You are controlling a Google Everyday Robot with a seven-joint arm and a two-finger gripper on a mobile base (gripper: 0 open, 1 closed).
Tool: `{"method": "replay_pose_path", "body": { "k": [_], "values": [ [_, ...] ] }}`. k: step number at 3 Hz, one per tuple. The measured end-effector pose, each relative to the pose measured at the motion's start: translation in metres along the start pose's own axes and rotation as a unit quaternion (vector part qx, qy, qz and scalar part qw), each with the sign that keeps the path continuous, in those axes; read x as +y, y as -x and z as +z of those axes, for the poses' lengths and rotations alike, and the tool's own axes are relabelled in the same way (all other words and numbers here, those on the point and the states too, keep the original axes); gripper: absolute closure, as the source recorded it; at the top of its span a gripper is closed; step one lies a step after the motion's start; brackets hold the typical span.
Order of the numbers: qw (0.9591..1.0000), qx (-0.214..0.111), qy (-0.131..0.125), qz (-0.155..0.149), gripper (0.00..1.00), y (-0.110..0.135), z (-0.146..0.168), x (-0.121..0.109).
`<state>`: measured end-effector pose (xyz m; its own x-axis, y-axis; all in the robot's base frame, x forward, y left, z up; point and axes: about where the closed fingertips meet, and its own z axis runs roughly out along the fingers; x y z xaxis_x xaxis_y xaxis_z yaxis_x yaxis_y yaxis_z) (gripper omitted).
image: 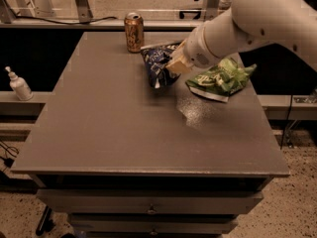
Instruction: Move blue chip bag near orange can
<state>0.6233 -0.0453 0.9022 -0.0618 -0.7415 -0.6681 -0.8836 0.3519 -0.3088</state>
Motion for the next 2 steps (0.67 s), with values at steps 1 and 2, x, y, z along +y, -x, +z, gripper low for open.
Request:
{"method": "replay_pose_path", "body": {
  "k": [1,2],
  "values": [
    [0.9991,0.034,-0.023,-0.006,1.0,-0.008,0.017,-0.048],
    [0.9965,0.072,-0.042,-0.005,1.0,-0.022,0.029,-0.086]
  ]
}}
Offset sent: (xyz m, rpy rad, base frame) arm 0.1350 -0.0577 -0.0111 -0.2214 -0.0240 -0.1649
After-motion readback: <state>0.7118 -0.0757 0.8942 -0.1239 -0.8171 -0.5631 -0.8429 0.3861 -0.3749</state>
